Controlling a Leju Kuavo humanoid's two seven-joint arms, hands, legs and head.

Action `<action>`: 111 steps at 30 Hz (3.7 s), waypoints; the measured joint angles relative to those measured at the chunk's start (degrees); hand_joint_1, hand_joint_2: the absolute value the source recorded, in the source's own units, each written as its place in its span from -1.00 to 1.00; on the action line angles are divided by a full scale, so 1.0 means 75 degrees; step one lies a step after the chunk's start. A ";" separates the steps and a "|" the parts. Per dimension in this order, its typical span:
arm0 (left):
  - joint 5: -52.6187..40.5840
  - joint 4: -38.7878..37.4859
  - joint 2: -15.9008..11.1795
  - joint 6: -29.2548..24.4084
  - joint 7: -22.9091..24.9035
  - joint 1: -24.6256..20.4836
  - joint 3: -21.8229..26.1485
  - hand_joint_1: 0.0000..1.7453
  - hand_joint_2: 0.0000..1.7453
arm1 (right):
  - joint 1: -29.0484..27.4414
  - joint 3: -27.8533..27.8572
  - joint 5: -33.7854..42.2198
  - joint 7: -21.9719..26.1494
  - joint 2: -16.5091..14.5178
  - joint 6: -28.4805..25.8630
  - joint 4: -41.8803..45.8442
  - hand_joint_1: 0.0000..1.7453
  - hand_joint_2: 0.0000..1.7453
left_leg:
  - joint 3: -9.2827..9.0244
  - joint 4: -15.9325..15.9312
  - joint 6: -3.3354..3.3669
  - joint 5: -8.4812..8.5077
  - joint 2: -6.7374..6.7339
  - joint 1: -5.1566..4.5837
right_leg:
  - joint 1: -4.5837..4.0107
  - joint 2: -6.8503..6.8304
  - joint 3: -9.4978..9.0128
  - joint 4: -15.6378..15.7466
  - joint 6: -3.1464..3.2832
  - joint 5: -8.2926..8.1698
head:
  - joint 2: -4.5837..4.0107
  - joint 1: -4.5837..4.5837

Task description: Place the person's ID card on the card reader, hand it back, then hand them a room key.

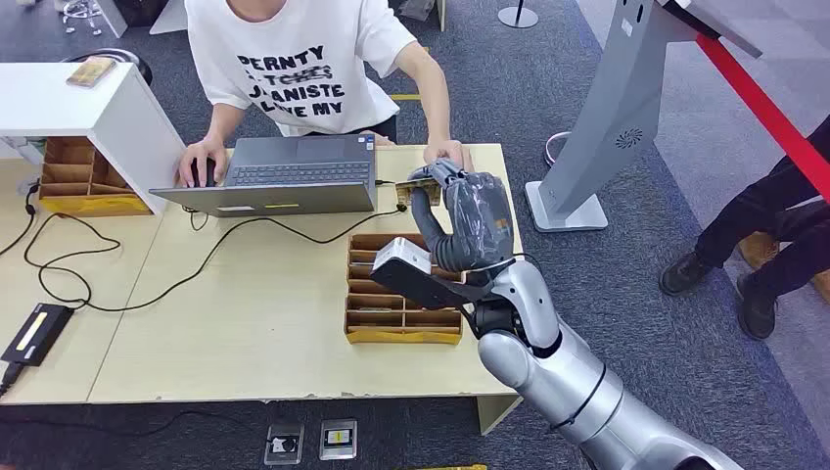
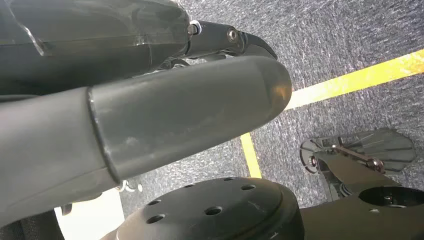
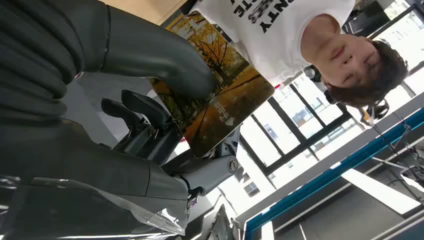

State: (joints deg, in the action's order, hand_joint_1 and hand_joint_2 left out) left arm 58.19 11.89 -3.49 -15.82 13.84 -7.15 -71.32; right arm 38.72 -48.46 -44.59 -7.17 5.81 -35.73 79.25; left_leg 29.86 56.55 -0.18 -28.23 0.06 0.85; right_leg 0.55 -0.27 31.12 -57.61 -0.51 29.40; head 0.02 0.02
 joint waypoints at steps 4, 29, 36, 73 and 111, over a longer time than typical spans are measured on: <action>0.0002 0.0000 -0.0001 -0.0003 0.0000 0.0000 0.0000 -1.00 -1.00 | -0.0002 0.0001 0.0227 0.0015 0.0000 -0.0006 0.0000 1.00 1.00 | -0.0001 0.0000 0.0000 0.0000 0.0000 0.0000 | 0.0000 0.0001 0.0000 0.0000 0.0000 0.0000 | 0.0000 0.0000; 0.0194 0.0000 0.0001 -0.0017 -0.0027 0.0032 0.0000 -1.00 -1.00 | -0.0982 0.1309 0.3172 0.0328 0.0730 -0.0388 0.0911 1.00 1.00 | -0.0006 0.0002 0.0000 0.0000 -0.0003 -0.0001 | 0.0001 0.0002 0.0000 0.0002 0.0000 0.0000 | 0.0000 -0.0001; 0.0197 0.0000 -0.0001 -0.0012 -0.0044 0.0037 0.0000 -1.00 -1.00 | -0.1655 0.1859 0.2757 -0.0345 0.1320 -0.0217 0.1607 1.00 1.00 | -0.0005 0.0002 0.0000 -0.0001 -0.0002 -0.0001 | 0.0002 0.0001 0.0000 0.0003 0.0000 0.0000 | 0.0000 0.0000; 0.0106 0.0000 -0.0004 0.0082 -0.0085 0.0023 0.0000 -1.00 -1.00 | -0.2459 0.2255 0.2030 -0.1236 0.2209 0.1978 0.1788 1.00 1.00 | 0.0001 0.0002 0.0000 -0.0001 -0.0004 -0.0001 | 0.0002 0.0000 -0.0001 0.0002 -0.0001 -0.0001 | 0.0000 -0.0001; 0.0138 0.0000 -0.0009 0.0044 -0.0070 0.0022 0.0003 -1.00 -1.00 | -0.1916 0.1999 0.2371 -0.1244 0.2189 0.2443 -0.0790 1.00 1.00 | 0.0003 0.0002 0.0001 -0.0001 -0.0001 -0.0002 | 0.0002 -0.0003 0.0000 0.0002 -0.0001 -0.0001 | 0.0000 -0.0001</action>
State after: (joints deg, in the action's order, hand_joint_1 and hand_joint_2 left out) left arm 59.23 11.89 -3.56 -15.50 13.31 -6.99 -71.30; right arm 24.35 -33.46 -26.80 -16.50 22.23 -17.40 73.33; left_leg 29.88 56.56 -0.18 -28.24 0.06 0.83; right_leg 0.57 -0.29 31.12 -57.59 -0.52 29.39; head 0.02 0.02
